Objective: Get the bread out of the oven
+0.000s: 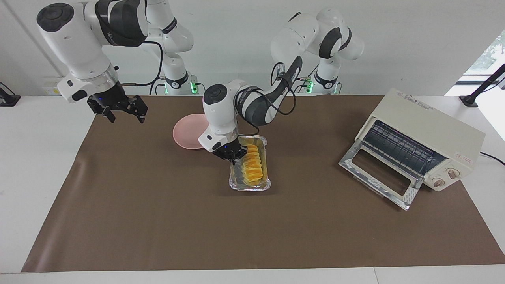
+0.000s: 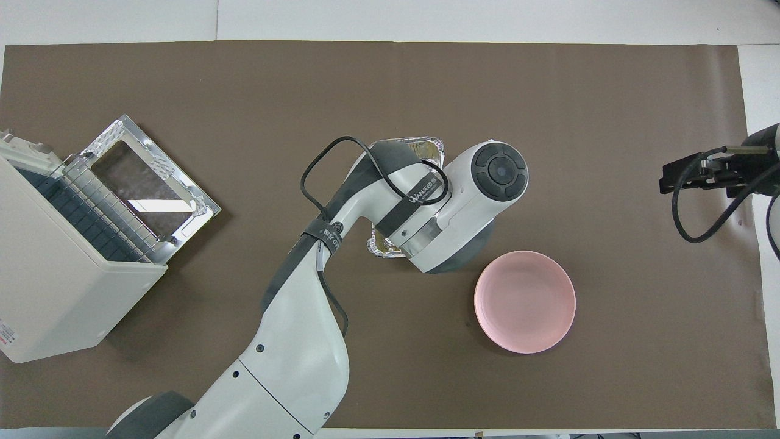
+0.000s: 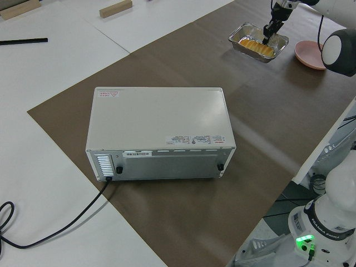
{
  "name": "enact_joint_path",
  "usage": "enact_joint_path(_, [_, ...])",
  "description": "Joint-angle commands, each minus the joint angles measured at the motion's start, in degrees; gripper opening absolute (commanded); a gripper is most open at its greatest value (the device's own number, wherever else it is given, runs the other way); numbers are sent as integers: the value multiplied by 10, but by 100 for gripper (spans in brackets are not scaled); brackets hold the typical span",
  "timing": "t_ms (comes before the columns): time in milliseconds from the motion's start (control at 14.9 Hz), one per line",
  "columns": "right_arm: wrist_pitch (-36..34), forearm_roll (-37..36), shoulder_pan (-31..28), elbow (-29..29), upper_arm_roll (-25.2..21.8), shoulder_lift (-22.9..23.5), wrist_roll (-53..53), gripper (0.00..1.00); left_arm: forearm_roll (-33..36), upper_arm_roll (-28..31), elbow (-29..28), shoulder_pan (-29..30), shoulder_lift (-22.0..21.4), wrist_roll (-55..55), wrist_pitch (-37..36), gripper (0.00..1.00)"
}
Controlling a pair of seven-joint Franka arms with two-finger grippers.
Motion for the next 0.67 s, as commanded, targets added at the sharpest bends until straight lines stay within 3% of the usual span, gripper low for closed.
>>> enact_joint_path(0, [8, -2, -8, -9, 8, -10, -10, 100, -6, 8, -20, -5, -4, 9, 17, 0])
enact_joint_path(67, [8, 0, -7, -9, 8, -10, -10, 100, -6, 8, -17, -5, -3, 8, 16, 0])
enact_joint_path(134, [6, 1, -7, -9, 9, -10, -10, 100, -5, 8, -17, -5, -3, 8, 19, 45])
enact_joint_path(201, [4, 2, -6, -10, 9, -10, -10, 100, -1, 9, -18, -5, -3, 8, 24, 99])
enact_joint_path(469, [4, 3, -5, -15, 11, -12, -10, 100, -9, 15, -13, 0, -22, 7, 19, 100])
enact_joint_path(603, [10, 3, -4, -15, 14, -11, -9, 100, -53, 20, -13, 10, -54, 6, 11, 100])
